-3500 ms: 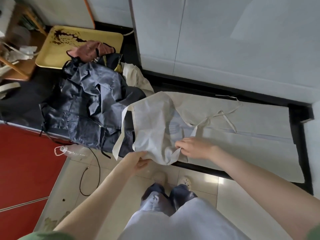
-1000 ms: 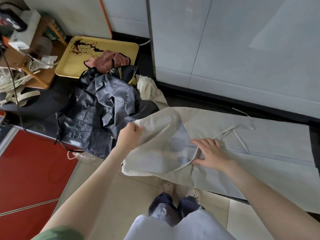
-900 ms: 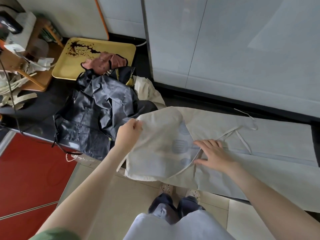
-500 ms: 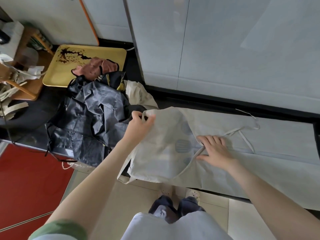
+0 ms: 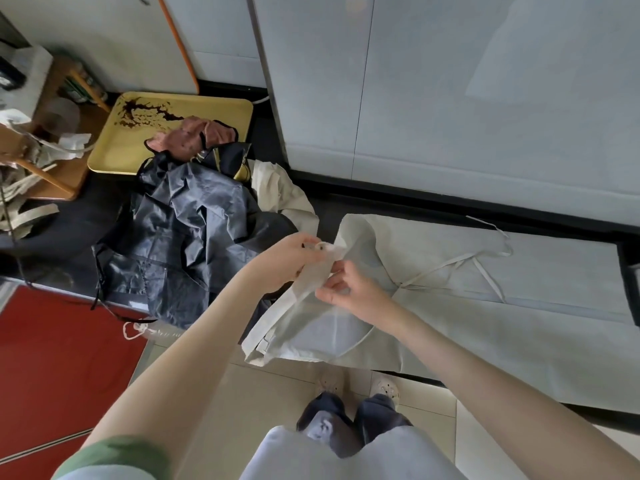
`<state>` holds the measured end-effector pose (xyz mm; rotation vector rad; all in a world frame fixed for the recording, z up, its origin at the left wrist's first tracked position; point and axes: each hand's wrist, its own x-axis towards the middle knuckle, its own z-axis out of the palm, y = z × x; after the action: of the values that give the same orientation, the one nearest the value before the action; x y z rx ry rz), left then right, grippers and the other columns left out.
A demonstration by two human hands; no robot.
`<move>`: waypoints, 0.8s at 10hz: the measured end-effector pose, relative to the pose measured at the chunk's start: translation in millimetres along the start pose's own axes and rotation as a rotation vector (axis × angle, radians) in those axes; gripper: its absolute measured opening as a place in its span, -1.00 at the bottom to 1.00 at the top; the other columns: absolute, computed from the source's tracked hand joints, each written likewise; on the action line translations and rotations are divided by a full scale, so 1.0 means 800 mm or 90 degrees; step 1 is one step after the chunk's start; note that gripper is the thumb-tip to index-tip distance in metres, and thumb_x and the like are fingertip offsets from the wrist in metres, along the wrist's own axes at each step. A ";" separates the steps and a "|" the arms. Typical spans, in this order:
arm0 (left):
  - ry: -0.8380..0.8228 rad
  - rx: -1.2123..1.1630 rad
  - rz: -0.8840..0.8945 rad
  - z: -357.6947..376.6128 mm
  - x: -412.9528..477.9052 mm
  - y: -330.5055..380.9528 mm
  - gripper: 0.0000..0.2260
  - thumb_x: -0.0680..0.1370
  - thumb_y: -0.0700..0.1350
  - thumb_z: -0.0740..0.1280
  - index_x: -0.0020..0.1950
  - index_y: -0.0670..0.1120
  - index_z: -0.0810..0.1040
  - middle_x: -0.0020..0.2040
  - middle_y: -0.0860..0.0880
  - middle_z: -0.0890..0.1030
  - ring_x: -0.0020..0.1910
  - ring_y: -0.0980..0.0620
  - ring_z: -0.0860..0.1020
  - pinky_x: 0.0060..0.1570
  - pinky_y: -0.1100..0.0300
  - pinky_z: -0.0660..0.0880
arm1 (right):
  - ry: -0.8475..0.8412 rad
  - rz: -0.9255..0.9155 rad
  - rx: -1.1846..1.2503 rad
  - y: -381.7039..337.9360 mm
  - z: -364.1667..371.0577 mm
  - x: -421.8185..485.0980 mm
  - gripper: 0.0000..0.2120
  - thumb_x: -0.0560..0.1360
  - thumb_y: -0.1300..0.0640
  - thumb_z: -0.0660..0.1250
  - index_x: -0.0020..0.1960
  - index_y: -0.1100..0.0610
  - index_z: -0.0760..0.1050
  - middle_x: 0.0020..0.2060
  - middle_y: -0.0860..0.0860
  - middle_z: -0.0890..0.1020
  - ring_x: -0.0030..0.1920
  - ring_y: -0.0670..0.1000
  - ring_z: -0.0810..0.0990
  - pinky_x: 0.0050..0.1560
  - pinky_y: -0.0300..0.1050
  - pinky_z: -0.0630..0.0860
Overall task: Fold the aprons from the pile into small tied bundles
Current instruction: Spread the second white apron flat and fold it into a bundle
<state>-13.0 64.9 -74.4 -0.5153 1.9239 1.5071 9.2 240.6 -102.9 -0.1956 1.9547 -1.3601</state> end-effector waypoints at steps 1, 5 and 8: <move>-0.014 -0.055 0.061 0.017 -0.020 0.025 -0.63 0.63 0.09 0.18 0.39 -0.03 0.35 0.40 -0.16 0.42 0.40 -0.13 0.37 0.38 -0.05 0.30 | 0.014 0.041 0.273 -0.005 0.003 0.006 -0.41 0.39 -0.04 0.45 0.30 0.01 0.24 0.06 -0.01 0.61 0.12 -0.01 0.59 0.10 -0.02 0.56; 0.140 0.012 0.078 0.018 0.008 -0.019 -0.71 0.57 -0.24 0.26 0.28 -0.06 0.48 0.20 -0.11 0.55 0.22 -0.12 0.49 0.22 0.09 0.41 | 0.147 0.160 0.441 -0.012 -0.035 0.005 -0.68 0.53 0.44 0.16 0.24 0.21 0.35 -0.15 0.15 0.56 -0.48 -0.01 0.58 -0.49 -0.17 0.52; 0.102 0.194 -0.122 0.048 0.030 -0.059 -0.42 0.52 0.18 0.31 0.38 -0.17 0.33 0.24 -0.16 0.50 0.25 -0.19 0.48 0.15 0.00 0.44 | 0.175 0.158 0.364 -0.018 -0.090 0.005 -0.14 0.49 0.34 0.35 0.55 -0.05 -0.10 0.01 0.10 0.55 -0.51 -0.06 0.40 -0.42 -0.16 0.45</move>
<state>9.8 90.9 -130.2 -0.6759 2.1122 1.0552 -43.6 286.1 -80.0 0.5114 1.6420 -1.7742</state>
